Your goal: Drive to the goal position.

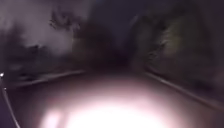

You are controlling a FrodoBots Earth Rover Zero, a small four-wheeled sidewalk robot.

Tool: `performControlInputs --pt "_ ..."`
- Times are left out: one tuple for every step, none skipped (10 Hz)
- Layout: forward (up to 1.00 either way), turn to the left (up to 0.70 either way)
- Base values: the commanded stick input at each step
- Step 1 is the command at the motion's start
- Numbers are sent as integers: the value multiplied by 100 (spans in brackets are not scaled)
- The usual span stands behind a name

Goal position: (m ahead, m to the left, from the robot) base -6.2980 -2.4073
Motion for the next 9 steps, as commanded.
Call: performControlInputs --pt "50 0" --pt "50 0" --pt "50 0" --pt "50 0" --pt "50 0" --pt "50 0" --pt "50 0" --pt "50 0" --pt "50 0"
